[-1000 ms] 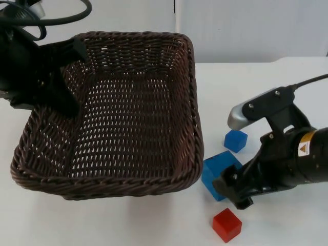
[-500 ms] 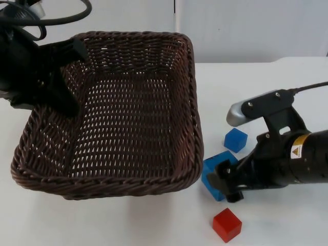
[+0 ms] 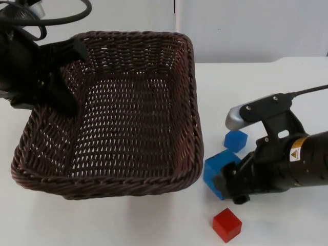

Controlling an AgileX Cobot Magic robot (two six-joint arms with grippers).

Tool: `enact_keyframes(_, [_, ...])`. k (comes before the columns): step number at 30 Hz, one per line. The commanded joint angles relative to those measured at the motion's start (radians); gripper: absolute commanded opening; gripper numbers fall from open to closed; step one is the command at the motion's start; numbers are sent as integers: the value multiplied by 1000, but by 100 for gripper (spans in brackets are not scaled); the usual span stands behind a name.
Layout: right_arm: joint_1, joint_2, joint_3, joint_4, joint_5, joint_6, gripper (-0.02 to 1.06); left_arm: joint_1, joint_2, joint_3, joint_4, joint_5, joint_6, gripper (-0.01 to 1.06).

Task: Pick up the basket with the left hand and place the largest block into the basket with the right hand.

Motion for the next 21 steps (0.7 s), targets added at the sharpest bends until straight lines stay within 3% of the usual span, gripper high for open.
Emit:
enact_keyframes(1, [5,3,-5,-6,0,3,70,0,-4,-1,-29,-6,-4,0])
enact_keyframes(4, [5,3,-5,-6,0,3,50,0,-4,-1,-29,-6,-4,0])
enact_keyframes(5, [5,3,-5,-6,0,3,50,0,-4,-1,-29,-6,-4,0])
enact_keyframes(9, [5,-6,-5,-6,4,-8,14,0,-4,-1,-29,-6,-4,0])
enact_keyframes(10, [5,-6,-5,-6,4,-8,14,0,-4,-1,-29,-6,-4,0])
enact_keyframes(12, [5,-30,-5,-6,27,-23,0,0,-4,-1,-29,-6,-4,0])
enact_keyframes(21, [3,-215,-5,-6,214,-29,0,0,-4,-1,-29,-6,-4,0])
